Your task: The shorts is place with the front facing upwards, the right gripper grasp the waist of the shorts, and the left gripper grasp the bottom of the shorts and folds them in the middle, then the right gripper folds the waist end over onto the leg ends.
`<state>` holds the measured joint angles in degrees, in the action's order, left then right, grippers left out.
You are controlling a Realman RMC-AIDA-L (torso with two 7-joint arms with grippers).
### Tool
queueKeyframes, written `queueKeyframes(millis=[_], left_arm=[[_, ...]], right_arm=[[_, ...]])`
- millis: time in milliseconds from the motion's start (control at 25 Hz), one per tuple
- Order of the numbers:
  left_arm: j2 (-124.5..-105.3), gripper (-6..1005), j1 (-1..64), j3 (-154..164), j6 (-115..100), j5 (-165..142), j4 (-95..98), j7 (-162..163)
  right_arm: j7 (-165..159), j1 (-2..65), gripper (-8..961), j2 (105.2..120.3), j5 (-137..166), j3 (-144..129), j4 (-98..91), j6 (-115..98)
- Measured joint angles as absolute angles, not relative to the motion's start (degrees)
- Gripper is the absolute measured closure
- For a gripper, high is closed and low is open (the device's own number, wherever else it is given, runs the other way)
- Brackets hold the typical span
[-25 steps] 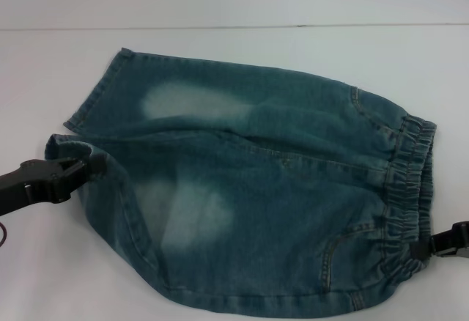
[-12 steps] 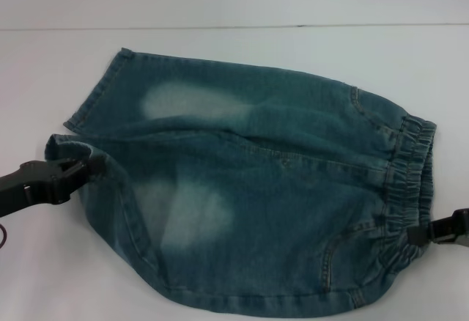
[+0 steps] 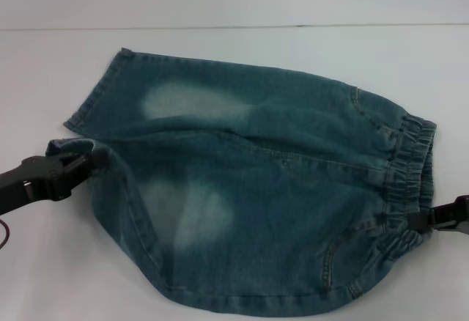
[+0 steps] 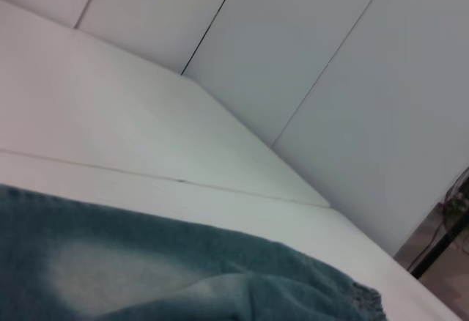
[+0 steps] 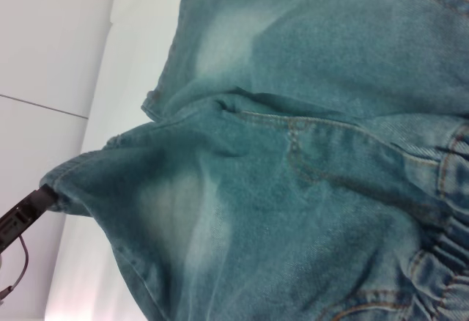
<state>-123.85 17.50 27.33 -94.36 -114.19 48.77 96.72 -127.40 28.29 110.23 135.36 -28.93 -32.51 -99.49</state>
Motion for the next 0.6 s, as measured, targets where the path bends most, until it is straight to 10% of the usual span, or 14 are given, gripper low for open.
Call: queueKeyframes(millis=[600], left_arm=[[-123.93,972,17.4,27.2,-93.8,-111.9,46.0,95.3]], right_arm=[[-124.1,26.3,952,111.37,132.0,-28.0,-32.2,-100.5]])
